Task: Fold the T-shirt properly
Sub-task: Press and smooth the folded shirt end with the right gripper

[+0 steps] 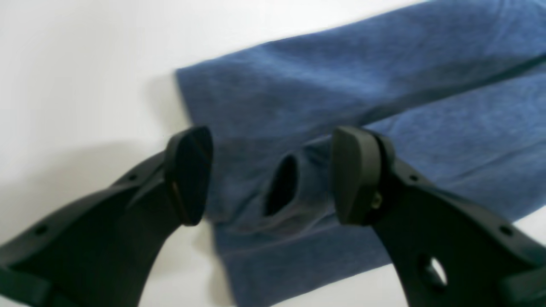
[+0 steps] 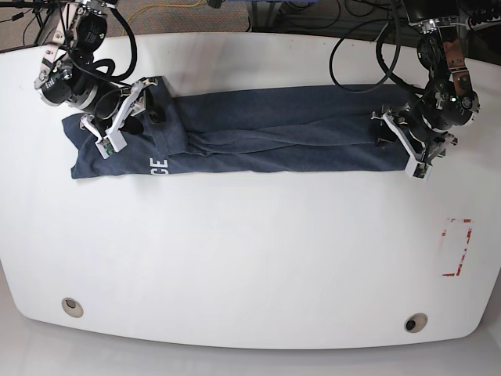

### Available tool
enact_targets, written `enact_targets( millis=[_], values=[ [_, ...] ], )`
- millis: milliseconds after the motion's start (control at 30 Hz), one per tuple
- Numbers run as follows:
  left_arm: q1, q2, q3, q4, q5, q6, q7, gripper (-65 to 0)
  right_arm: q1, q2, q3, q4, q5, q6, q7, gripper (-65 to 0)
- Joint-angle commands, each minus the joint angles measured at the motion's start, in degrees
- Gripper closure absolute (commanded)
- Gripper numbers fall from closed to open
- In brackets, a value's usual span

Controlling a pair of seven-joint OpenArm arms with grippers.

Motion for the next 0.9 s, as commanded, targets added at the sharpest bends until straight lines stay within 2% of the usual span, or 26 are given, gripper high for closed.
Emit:
enact_targets(
  millis=[0, 67, 133, 367, 467, 567, 767, 867],
  values=[
    [-0.62, -0.12, -0.2, 0.85, -0.27, 0.05, -0.99, -40.8, 1.03, -1.09, 0.09, 0.96, -3.12, 0.06, 1.05, -18.7],
    [-0.53, -0.12, -0.2, 0.67, -0.27, 0.05, -0.99, -40.8, 1.3, -2.94, 0.01, 0.96, -7.7, 0.06, 1.31, -13.5],
    [-0.44, -0.38, -0.2, -0.03, -0.27, 0.05, -0.99, -40.8, 2.35, -4.79, -0.08, 0.96, -12.0, 0.06, 2.28, -11.1],
    [-0.53, -2.93, -0.2, -4.6, -0.27, 0.05, -1.17, -40.8, 6.22, -8.57, -0.17, -3.61, -25.98, 0.06, 8.52, -10.9],
    [-0.44, -3.37, -0.2, -6.45, -0.27, 0.05, -3.19, -40.8, 8.16, -8.48, -0.08, -8.45, -29.23, 0.06, 11.51, -10.9],
    [-0.09, -5.3, -0.2, -8.56, -0.18, 0.05, -5.57, -40.8, 10.09, -8.21, 0.09, -14.6, -31.7, 0.06, 15.29, -10.9],
    [-0.26, -6.71, -0.2, -13.13, -0.18, 0.05, -7.06, -40.8, 11.58, -5.05, 0.27, -23.39, -32.84, 0.06, 21.8, -10.6],
    [-0.44, -7.15, -0.2, -14.71, -0.18, 0.05, -7.06, -40.8, 11.58, -3.64, 0.36, -24.19, -32.93, 0.06, 23.47, -10.5]
  ],
)
